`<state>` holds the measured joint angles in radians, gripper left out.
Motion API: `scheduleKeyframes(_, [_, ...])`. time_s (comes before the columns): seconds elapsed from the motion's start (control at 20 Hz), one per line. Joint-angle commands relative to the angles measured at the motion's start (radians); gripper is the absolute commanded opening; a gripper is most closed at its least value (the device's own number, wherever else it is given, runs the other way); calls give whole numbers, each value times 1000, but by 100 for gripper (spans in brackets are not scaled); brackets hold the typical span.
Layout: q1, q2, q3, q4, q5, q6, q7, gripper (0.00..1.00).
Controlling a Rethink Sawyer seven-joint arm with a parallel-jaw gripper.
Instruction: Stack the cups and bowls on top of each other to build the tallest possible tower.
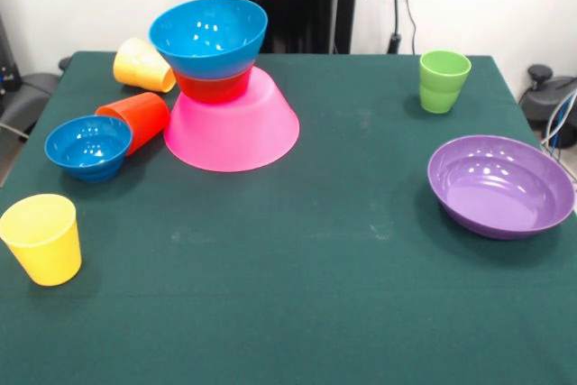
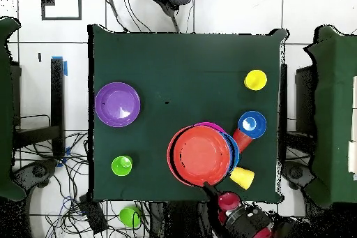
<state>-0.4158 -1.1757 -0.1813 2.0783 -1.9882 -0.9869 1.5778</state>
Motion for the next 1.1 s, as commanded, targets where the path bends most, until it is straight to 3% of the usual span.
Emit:
scheduleKeyframes(0.05, [-46, -34, -10, 28, 160, 138, -75, 0])
scheduleKeyframes(0.35, [-24, -31, -4, 41, 198, 177, -97, 0])
scheduleKeyframes(1.1, [39, -28, 17, 86, 448, 199, -238, 0])
